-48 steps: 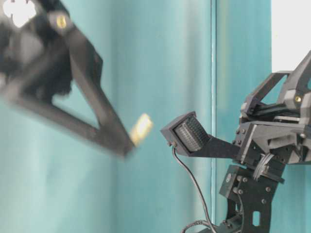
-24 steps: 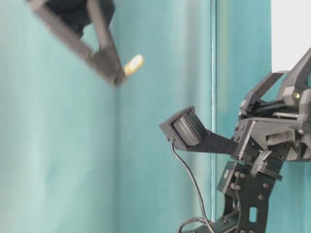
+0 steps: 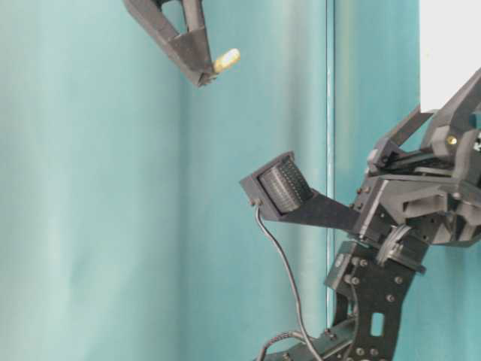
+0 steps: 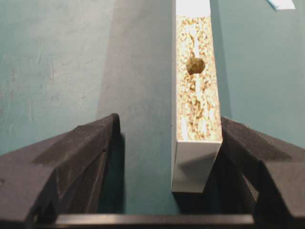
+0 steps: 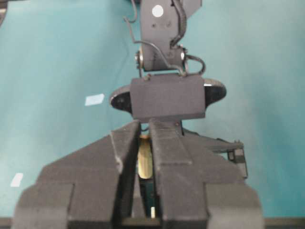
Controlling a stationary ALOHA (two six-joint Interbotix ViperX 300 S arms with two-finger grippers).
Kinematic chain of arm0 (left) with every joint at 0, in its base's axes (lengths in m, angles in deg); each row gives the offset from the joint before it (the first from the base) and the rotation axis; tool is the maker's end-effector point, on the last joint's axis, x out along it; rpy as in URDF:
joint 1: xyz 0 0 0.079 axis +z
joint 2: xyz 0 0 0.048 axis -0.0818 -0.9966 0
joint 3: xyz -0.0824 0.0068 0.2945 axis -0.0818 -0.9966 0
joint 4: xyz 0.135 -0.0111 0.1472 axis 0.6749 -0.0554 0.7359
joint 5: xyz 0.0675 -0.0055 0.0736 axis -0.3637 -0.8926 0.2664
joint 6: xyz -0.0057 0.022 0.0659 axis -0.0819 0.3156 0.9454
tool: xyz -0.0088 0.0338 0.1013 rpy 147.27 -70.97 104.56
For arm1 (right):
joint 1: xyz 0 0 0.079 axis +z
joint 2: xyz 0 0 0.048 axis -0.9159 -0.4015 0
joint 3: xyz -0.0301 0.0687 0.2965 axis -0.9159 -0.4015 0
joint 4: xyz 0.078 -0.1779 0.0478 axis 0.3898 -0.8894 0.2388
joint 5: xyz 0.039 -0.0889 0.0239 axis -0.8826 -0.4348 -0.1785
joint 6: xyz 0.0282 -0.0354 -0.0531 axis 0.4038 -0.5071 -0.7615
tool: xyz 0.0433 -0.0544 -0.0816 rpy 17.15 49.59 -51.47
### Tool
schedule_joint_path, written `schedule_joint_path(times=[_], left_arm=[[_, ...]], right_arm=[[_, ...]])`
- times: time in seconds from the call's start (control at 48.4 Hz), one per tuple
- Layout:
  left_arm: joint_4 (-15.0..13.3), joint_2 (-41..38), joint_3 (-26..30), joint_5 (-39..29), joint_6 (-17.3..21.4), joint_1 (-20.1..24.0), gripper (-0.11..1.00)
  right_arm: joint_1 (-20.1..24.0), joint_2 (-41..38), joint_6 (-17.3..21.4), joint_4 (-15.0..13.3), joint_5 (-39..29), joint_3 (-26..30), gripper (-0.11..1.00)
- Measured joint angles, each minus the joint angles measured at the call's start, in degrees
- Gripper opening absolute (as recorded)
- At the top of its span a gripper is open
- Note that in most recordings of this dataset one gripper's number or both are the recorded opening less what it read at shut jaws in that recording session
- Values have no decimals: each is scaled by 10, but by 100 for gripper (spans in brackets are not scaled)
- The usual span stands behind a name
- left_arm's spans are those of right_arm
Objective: Move the wooden board into place and insert the rod into its hole.
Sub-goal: 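Carry the dowel with the right gripper over the board's hole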
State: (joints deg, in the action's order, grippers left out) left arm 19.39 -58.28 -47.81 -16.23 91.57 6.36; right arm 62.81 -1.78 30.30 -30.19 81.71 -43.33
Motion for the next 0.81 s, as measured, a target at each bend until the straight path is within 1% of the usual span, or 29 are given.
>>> schedule_joint_path(times=[0.351,0.455,0.496,0.538,0.62,0.682,0.744,0.806], left_arm=[[0,3,0,-4,-1,-2,72],[-1,4,-1,-7,-1,-4,69],[-1,5,-1,-8,-1,-5,65],[-1,5,-1,-8,-1,-6,58],[-1,7,-1,-11,-1,-7,41],[-1,7,-1,-12,-1,-9,30],[-2,7,-1,-12,0,-9,23],[-3,7,-1,-12,-1,-11,22]], right_arm=[[-1,0,0,0,4,-8,8],[-1,0,1,0,5,-14,8],[-1,0,1,0,5,-17,8],[-1,0,1,0,7,-19,8],[-1,0,1,0,11,-24,8],[-2,0,1,0,15,-27,8],[-4,0,1,0,22,-31,8],[-5,0,1,0,31,-34,8]])
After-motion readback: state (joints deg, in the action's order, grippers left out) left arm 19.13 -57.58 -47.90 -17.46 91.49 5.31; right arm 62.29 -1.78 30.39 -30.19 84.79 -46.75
